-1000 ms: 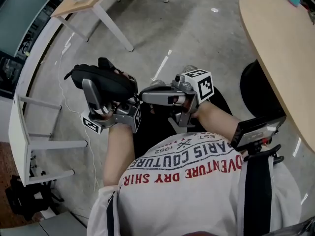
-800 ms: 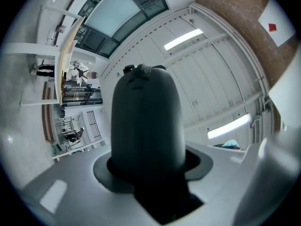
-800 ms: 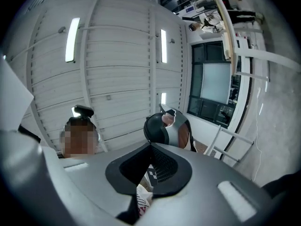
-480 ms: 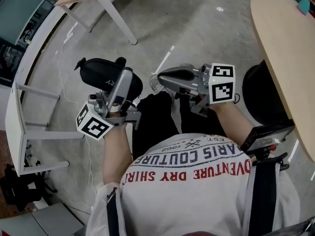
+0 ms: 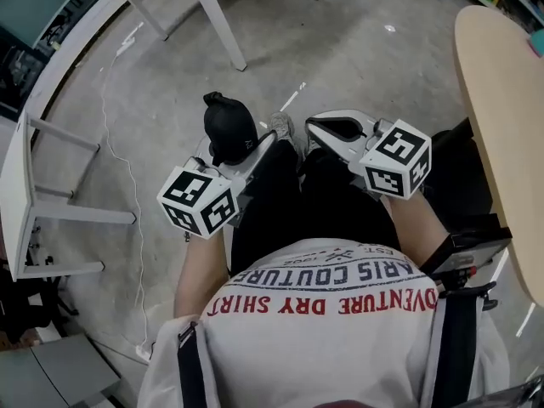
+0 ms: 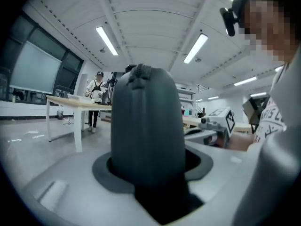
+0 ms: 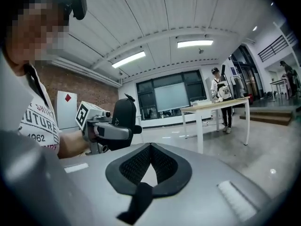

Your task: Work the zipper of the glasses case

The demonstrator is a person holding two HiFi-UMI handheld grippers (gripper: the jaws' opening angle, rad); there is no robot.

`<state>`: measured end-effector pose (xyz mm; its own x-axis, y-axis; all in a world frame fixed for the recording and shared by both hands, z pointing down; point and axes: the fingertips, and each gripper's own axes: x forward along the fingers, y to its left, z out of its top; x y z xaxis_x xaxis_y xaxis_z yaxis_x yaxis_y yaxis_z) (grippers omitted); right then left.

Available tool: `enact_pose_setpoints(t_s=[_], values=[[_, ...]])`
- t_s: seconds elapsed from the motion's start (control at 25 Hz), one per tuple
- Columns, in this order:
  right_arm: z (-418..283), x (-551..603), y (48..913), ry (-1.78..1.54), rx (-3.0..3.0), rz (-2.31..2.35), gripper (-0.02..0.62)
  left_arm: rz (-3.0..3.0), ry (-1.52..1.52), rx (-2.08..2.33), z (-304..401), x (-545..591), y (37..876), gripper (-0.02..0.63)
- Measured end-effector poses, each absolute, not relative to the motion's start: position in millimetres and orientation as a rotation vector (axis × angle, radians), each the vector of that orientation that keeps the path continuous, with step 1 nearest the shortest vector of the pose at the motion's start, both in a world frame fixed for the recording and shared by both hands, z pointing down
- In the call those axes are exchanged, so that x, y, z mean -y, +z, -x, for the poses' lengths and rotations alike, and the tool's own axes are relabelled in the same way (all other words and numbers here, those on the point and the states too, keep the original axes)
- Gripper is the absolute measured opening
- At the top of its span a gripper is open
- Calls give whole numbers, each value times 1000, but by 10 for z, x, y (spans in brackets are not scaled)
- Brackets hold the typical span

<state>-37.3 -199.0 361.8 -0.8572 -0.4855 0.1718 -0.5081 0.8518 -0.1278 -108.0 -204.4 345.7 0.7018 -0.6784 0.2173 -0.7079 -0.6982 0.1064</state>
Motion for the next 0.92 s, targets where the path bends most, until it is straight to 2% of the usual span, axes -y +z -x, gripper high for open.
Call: enact_pose_setpoints(t_s=[0.92], values=[[413,1990,3261,166,2933,-759,-3,-2802,350,1130,995,2003,3226,250]])
